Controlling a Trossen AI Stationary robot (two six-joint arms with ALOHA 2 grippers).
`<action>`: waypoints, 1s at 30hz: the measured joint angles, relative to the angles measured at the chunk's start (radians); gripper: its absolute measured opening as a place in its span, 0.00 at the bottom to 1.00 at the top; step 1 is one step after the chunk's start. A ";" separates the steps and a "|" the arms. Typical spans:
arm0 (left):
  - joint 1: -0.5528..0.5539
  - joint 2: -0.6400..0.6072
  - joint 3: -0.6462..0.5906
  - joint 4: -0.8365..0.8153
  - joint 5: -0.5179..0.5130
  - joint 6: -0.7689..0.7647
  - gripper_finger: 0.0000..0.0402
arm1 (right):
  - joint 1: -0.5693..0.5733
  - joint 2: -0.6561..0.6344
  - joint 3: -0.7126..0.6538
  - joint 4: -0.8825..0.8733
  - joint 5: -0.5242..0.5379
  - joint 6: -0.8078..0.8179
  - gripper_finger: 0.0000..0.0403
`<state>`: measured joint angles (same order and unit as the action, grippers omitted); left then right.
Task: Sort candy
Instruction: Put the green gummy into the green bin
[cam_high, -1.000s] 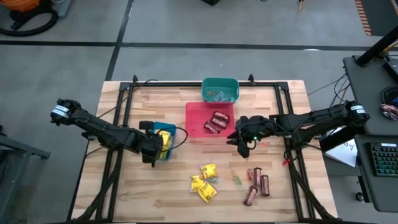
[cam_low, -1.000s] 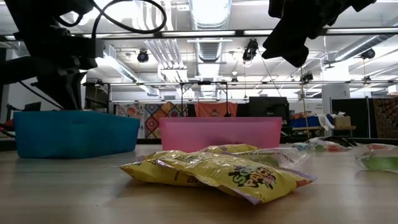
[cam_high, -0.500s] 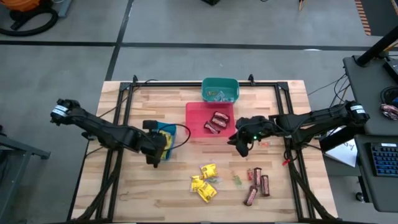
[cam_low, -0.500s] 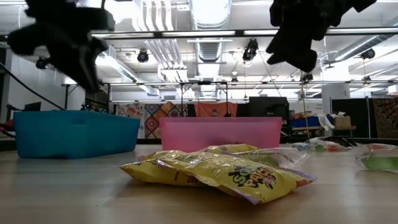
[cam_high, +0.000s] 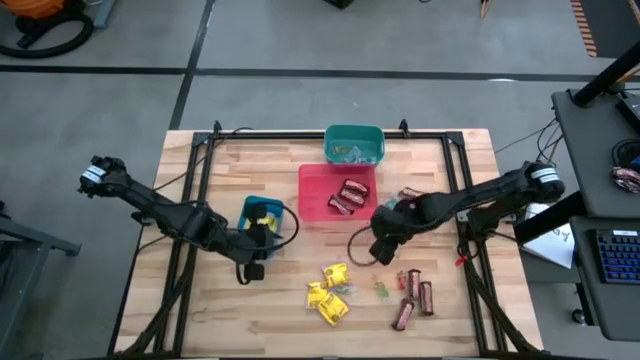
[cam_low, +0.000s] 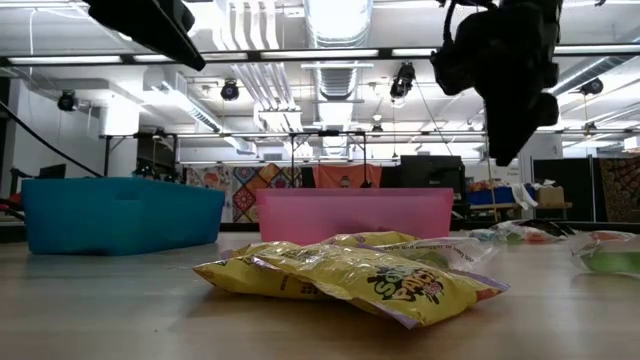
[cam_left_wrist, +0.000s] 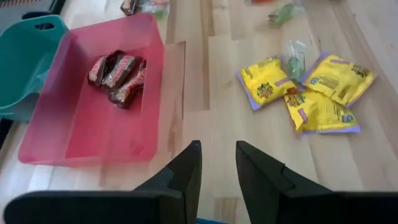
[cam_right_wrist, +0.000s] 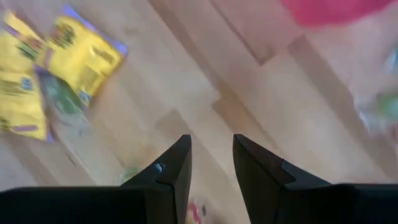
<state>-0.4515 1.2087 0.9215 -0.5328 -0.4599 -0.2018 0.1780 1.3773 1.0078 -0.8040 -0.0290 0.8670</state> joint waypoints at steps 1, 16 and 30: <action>0.000 0.000 0.000 -0.003 -0.001 -0.012 0.21 | 0.014 0.027 0.027 -0.031 0.000 0.010 0.27; -0.002 0.000 0.000 -0.024 -0.003 -0.039 0.21 | 0.245 0.295 0.299 -0.185 -0.052 0.236 0.42; -0.004 0.000 0.000 -0.098 -0.002 -0.039 0.21 | 0.333 0.500 0.409 -0.178 -0.058 0.404 0.51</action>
<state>-0.4557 1.2091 0.9215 -0.6312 -0.4622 -0.2406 0.5110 1.8774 1.4168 -0.9816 -0.0872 1.2707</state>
